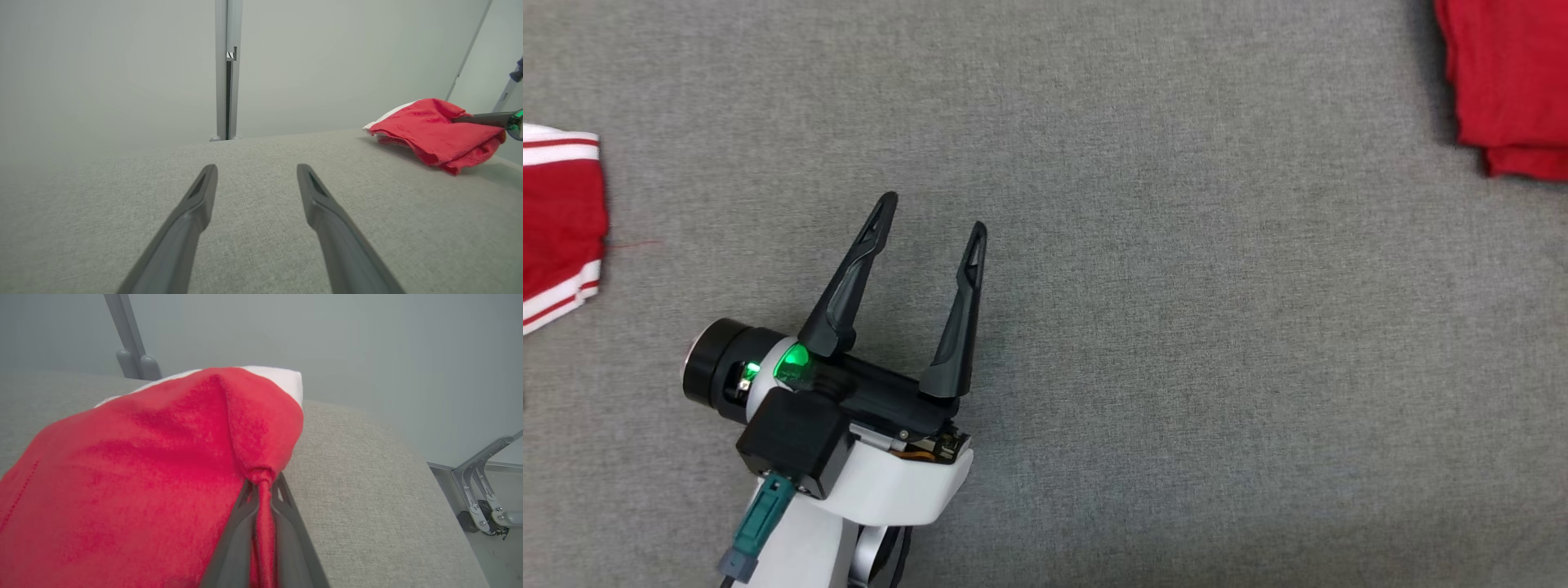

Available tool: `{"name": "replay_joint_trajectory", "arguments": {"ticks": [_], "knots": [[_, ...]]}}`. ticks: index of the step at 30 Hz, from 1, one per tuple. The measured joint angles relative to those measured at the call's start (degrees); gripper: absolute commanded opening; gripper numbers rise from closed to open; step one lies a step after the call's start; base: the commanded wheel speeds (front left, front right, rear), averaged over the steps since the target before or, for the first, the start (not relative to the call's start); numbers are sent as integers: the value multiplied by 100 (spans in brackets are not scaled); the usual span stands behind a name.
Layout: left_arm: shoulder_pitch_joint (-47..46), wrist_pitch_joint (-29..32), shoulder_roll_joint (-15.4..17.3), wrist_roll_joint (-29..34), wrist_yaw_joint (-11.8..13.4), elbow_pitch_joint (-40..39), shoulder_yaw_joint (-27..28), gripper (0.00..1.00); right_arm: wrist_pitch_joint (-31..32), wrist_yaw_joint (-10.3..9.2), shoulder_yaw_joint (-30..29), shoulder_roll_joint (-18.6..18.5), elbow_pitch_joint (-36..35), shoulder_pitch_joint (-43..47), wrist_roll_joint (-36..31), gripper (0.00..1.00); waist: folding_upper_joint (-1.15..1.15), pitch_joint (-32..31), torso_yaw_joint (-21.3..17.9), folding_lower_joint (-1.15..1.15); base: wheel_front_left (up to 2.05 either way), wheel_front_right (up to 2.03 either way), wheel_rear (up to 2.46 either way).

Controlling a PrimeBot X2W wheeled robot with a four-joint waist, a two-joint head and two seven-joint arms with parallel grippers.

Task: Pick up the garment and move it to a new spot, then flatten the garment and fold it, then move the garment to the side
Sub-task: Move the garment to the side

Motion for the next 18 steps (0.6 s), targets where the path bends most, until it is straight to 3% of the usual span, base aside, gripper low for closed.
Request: {"name": "replay_joint_trajectory", "arguments": {"ticks": [8,9,10,11,18], "knots": [[-184,-3,144,257,-205,-135,-26,100,-315,0,-23,-196,534,-554,-393,0,0,533,-249,0,0,0,0],[-187,-5,151,257,-210,-140,-15,100,-379,0,2,-216,645,-648,-589,21,0,565,-258,0,0,0,0],[-188,-10,152,257,-216,-136,-9,100,-423,0,-15,-212,792,-745,-715,85,0,584,-258,0,0,0,0],[-193,-10,147,257,-237,-127,-12,100,-466,0,-57,-182,965,-840,-813,100,0,588,-247,0,0,0,0],[-209,-1,83,212,-254,5,-88,100,-744,0,-513,200,1772,-1455,-2250,100,0,402,-152,0,0,0,0]]}}
